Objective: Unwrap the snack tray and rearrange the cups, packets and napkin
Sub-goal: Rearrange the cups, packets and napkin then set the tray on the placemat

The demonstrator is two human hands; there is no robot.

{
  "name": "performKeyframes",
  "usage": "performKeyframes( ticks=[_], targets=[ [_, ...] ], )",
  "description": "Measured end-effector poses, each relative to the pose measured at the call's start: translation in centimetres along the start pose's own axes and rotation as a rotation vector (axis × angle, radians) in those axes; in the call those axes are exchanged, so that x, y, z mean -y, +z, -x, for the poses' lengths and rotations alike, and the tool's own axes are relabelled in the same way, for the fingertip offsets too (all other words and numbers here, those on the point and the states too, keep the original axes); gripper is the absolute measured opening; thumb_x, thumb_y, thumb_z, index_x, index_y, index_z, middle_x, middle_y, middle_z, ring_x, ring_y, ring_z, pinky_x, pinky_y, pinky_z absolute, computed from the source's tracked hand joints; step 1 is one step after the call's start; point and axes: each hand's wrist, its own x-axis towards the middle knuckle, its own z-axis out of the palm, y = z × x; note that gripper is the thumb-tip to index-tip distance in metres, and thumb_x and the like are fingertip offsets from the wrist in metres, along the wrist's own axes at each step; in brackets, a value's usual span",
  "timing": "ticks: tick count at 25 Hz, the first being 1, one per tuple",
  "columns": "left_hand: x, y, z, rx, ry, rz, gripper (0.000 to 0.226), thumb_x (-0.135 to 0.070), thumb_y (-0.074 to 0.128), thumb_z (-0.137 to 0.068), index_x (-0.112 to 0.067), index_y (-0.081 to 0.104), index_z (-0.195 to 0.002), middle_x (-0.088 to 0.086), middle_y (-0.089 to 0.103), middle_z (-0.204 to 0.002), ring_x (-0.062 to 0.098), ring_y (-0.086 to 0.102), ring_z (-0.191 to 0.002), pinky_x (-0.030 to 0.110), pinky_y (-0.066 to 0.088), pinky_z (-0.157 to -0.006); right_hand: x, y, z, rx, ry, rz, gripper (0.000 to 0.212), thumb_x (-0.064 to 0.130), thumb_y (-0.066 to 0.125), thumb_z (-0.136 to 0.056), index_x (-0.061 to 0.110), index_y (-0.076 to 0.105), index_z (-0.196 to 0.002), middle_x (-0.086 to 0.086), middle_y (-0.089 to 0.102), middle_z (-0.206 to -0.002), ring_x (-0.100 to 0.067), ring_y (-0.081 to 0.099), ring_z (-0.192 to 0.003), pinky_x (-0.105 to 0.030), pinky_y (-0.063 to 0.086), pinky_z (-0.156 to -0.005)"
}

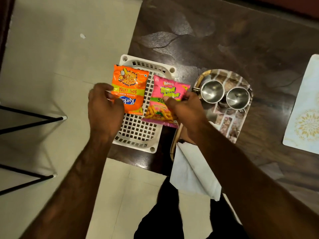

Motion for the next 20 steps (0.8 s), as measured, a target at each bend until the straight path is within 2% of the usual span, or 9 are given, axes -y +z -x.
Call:
performKeyframes(
  ticks=[2,4,6,9,11,12,15,16,20],
  targets=[
    [-0.2,-0.1,2.8,0.065,-0.032,0.069,0.020,-0.014,0.055,-0.084,-0.024,0.057,-0.101,0.001,0.066,-0.096,0.020,0.066,-0.086,0.043,0.058,-0.077,0.3,-0.7,-0.2,0.026,-0.008,0.021,0.046,0.030,0.086,-0.089,0.015,0.061,-0.125,0.001,0.074,-0.106,-0.016,0.075,-0.094,-0.038,0.061,-0.082],
    [-0.7,-0.5,6.0,0.247,-0.112,0.094,0.013,-0.017,0.057,-0.084,-0.026,0.061,-0.091,-0.003,0.069,-0.084,0.022,0.069,-0.076,0.047,0.060,-0.071,-0.3,-3.0,0.1,0.010,-0.041,0.112,0.032,0.024,0.080,-0.094,0.016,0.065,-0.121,0.001,0.071,-0.105,-0.016,0.070,-0.095,-0.036,0.058,-0.082],
    [-1.5,-1.1,9.2,0.595,-0.242,0.154,0.007,-0.023,0.060,-0.082,-0.028,0.064,-0.083,0.000,0.072,-0.078,0.025,0.071,-0.067,0.048,0.061,-0.066,-1.7,-6.4,0.6,0.008,-0.066,0.206,0.009,0.014,0.073,-0.096,0.022,0.071,-0.100,-0.001,0.073,-0.097,-0.017,0.070,-0.088,-0.038,0.057,-0.082],
    [-1.8,-0.9,13.6,1.112,-0.301,-0.053,0.015,-0.043,0.061,-0.089,-0.029,0.065,-0.086,-0.002,0.073,-0.083,0.020,0.072,-0.072,0.039,0.056,-0.068,-4.6,-11.6,2.0,-0.052,-0.057,0.434,0.020,0.010,0.069,-0.092,0.029,0.073,-0.091,-0.002,0.078,-0.097,-0.025,0.076,-0.088,-0.040,0.061,-0.083],
    [-1.2,0.3,15.7,1.189,-0.259,-0.333,0.031,-0.058,0.056,-0.088,-0.031,0.062,-0.101,-0.011,0.069,-0.093,0.010,0.067,-0.086,0.032,0.053,-0.076,-6.4,-14.1,3.0,-0.041,-0.062,0.622,0.019,0.016,0.072,-0.086,0.034,0.073,-0.090,0.003,0.076,-0.095,-0.025,0.075,-0.092,-0.046,0.063,-0.090],
    [-0.9,1.0,16.5,1.221,-0.338,-0.338,0.038,-0.060,0.057,-0.086,-0.029,0.060,-0.109,-0.010,0.067,-0.098,0.008,0.065,-0.091,0.031,0.053,-0.079,-7.3,-14.9,3.4,0.006,-0.059,0.671,0.018,0.019,0.075,-0.084,0.036,0.072,-0.090,0.005,0.075,-0.094,-0.023,0.074,-0.092,-0.048,0.063,-0.092],
    [-0.6,3.0,17.8,1.230,-0.759,0.045,0.036,-0.044,0.067,-0.088,-0.016,0.064,-0.111,0.006,0.071,-0.107,0.021,0.071,-0.092,0.041,0.059,-0.084,-9.5,-15.5,4.4,0.133,-0.097,0.809,0.024,0.019,0.083,-0.086,0.032,0.073,-0.104,0.003,0.067,-0.102,-0.020,0.070,-0.099,-0.046,0.059,-0.099],
    [-0.7,3.7,18.1,1.195,-0.807,0.135,0.030,-0.035,0.067,-0.090,-0.011,0.066,-0.108,0.010,0.073,-0.106,0.024,0.072,-0.090,0.041,0.059,-0.083,-10.0,-15.5,4.5,0.158,-0.144,0.874,0.029,0.019,0.084,-0.088,0.026,0.074,-0.114,0.001,0.062,-0.107,-0.020,0.068,-0.103,-0.042,0.057,-0.101],
    [-2.8,5.8,18.3,1.118,-0.648,0.196,0.017,-0.020,0.058,-0.093,-0.007,0.068,-0.093,0.004,0.078,-0.097,0.025,0.074,-0.090,0.040,0.058,-0.080,-10.8,-15.6,4.4,0.139,-0.238,0.964,0.037,0.015,0.082,-0.089,0.016,0.074,-0.124,0.000,0.054,-0.110,-0.020,0.064,-0.104,-0.034,0.052,-0.100]
  ],
)
